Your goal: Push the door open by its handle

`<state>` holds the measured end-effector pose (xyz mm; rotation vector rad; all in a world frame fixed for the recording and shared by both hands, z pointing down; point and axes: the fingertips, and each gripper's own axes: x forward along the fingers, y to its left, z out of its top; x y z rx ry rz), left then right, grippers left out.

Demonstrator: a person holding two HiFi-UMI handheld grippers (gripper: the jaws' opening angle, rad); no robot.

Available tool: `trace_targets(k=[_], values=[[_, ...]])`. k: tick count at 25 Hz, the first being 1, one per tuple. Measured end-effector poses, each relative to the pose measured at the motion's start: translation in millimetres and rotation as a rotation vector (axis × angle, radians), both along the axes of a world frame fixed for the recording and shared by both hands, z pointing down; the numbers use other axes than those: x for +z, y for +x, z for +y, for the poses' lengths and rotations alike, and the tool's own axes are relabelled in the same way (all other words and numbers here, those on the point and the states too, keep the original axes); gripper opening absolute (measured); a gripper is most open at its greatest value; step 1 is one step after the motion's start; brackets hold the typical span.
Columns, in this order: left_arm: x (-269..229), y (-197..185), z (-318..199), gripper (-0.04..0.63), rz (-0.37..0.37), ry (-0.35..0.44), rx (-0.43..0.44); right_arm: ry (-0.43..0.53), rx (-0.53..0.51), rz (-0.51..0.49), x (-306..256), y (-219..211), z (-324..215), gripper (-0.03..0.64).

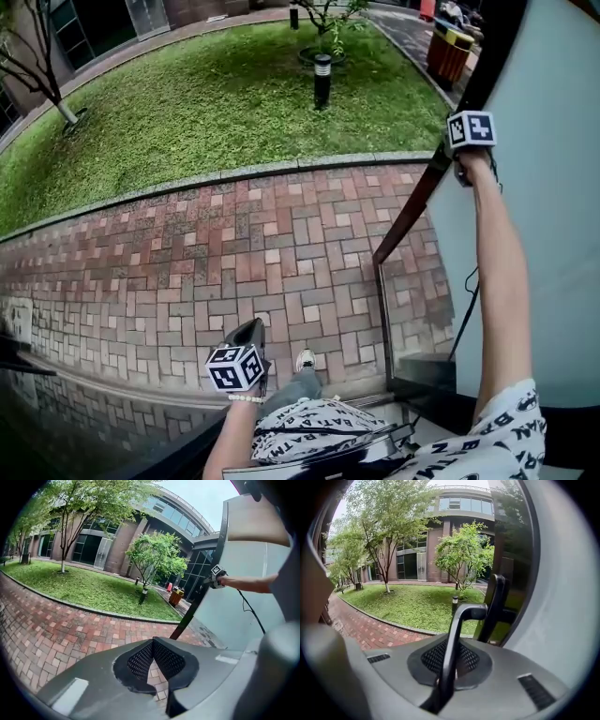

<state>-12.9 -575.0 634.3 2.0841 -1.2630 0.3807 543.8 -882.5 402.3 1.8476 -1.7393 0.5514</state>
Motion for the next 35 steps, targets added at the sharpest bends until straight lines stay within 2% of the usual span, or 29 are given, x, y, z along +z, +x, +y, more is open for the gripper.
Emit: trace_targets(k=[5, 9, 10, 11, 14, 16, 20, 25, 27, 29, 30, 35], values=[[-4.1, 7.7, -0.5, -0.017, 0.002, 0.010, 0.008, 0.003, 0.011, 0.058, -2.7, 0.8, -0.5, 0.017], [-5.5, 10.3, 10.4, -0.017, 0.002, 0.009, 0.018, 0.011, 0.023, 0.045, -9.8, -4.4, 3.3, 0.048], [-6.1, 10.9, 14.5, -0.017, 0.003, 0.010, 0.019, 0.031, 0.026, 0.040, -16.5, -5.3, 9.0, 0.116], [-7.1, 11.4, 18.1, -0.017, 0.006, 0.014, 0.019, 0.063, 0.032, 0.035, -27.0, -7.3, 17.1, 0.152], [-10.7, 12.5, 31.1, -0.017, 0.012, 0.030, 0.023, 0.178, 0.029, 0.017, -57.3, -29.5, 54.0, 0.152], [-15.0, 13.7, 45.5, -0.017, 0.012, 0.047, 0.028, 0.220, 0.009, 0.003, -57.6, -50.0, 90.5, 0.173], [-26.3, 19.6, 86.5, -0.017, -0.014, 0.089, 0.050, 0.253, -0.051, -0.090, -31.6, -97.2, 171.0, 0.164], [-55.2, 19.6, 144.4, -0.017, -0.009, 0.108, 0.040, 0.217, -0.104, -0.167, -0.4, -148.2, 260.2, 0.162], [-67.0, 15.5, 163.2, -0.017, -0.001, 0.121, 0.032, 0.219, -0.134, -0.192, 2.1, -170.7, 289.1, 0.130], [-80.0, 11.2, 178.1, -0.017, 0.006, 0.141, 0.027, 0.232, -0.154, -0.203, 0.5, -190.8, 316.8, 0.029], [-86.3, 10.5, 184.9, -0.017, 0.012, 0.152, 0.025, 0.242, -0.164, -0.205, -0.8, -199.6, 329.9, 0.014], [-103.9, 11.5, 216.9, -0.017, 0.038, 0.192, 0.033, 0.261, -0.228, -0.216, 12.5, -243.8, 392.3, 0.012]])
